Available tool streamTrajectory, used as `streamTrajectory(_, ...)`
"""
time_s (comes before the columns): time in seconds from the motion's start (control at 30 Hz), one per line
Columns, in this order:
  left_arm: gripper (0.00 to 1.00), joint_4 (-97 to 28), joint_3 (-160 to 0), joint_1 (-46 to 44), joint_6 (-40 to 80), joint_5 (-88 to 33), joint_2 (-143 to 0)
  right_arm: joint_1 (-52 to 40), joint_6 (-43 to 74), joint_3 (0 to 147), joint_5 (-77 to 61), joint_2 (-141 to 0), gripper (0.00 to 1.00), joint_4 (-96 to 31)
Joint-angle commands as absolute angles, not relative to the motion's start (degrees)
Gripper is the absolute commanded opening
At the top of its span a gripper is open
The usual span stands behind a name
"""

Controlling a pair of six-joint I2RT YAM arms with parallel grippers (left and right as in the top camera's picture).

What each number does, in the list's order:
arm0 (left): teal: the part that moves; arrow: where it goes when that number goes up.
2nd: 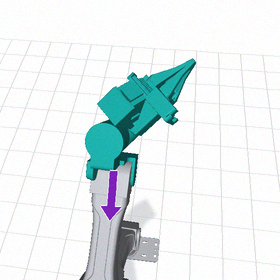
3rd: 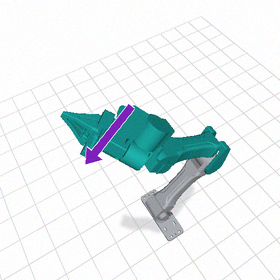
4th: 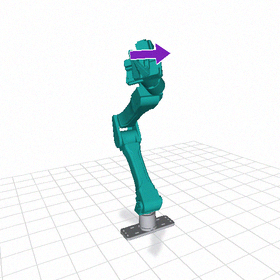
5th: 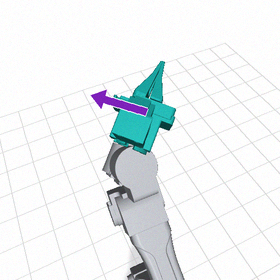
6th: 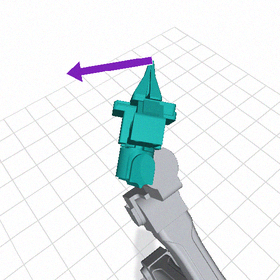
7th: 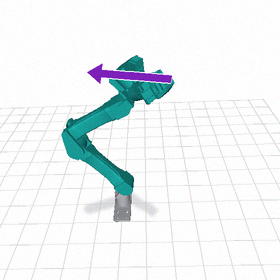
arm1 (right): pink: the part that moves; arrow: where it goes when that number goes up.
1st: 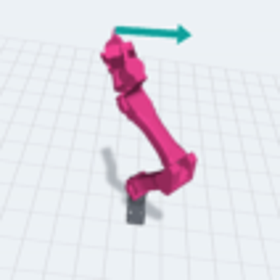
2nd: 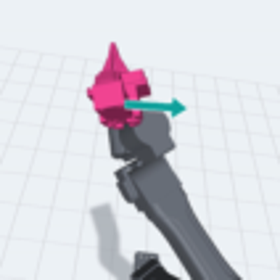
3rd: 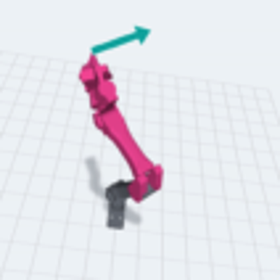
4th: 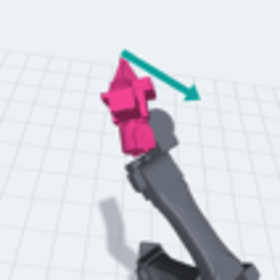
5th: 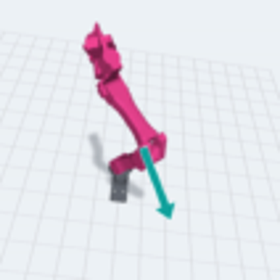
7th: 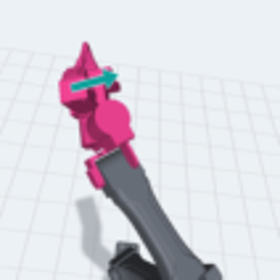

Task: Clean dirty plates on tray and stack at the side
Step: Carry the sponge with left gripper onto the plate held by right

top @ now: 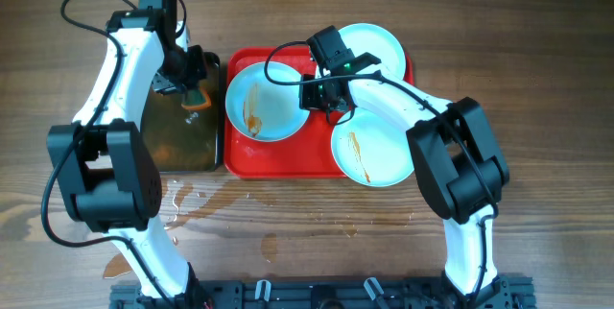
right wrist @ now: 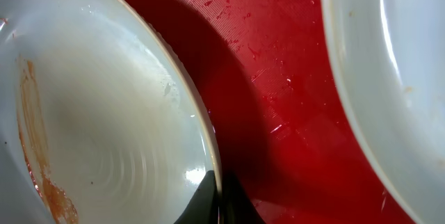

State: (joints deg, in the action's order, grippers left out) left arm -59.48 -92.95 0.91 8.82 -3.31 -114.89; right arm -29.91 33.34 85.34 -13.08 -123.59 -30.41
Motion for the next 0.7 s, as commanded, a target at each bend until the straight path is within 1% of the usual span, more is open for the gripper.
streamTrajectory(0.0,0.04,-59.2,-93.0,0.6,8.1,-3.2,-114.5,-30.3,32.8,85.8,-14.7,-125.3,0.04,-30.1)
streamTrajectory(0.17,0.04,-56.5,-92.2,-3.9,8.6,-7.2,-114.5,-30.3,32.7,85.8,-14.9,-125.3,0.04,-30.0)
streamTrajectory(0.3,0.04,-47.5,-85.9,-9.3,12.6,-7.2,-114.6,-30.3,32.8,85.8,-15.6,-125.3,0.04,-29.4)
streamTrajectory(0.4,0.04,-40.6,-80.4,-11.6,15.9,-7.3,-115.4,-30.3,32.8,85.8,-15.6,-125.3,0.04,-29.4)
streamTrajectory(0.5,0.04,-35.4,-76.3,-13.0,15.9,-7.1,-116.4,-30.3,33.0,85.8,-15.6,-125.3,0.04,-29.1)
streamTrajectory(0.57,0.04,-35.5,-75.6,-13.3,16.2,-7.1,-117.0,-30.3,33.0,85.8,-15.6,-125.3,0.05,-29.2)
streamTrajectory(0.6,0.04,-37.0,-75.6,-13.3,18.4,-7.4,-117.0,-30.3,32.9,85.8,-15.5,-125.3,0.05,-29.2)
streamTrajectory(0.67,0.04,-41.1,-75.8,-13.3,18.3,-15.6,-116.4,-30.3,33.0,85.8,-15.6,-125.3,0.05,-29.2)
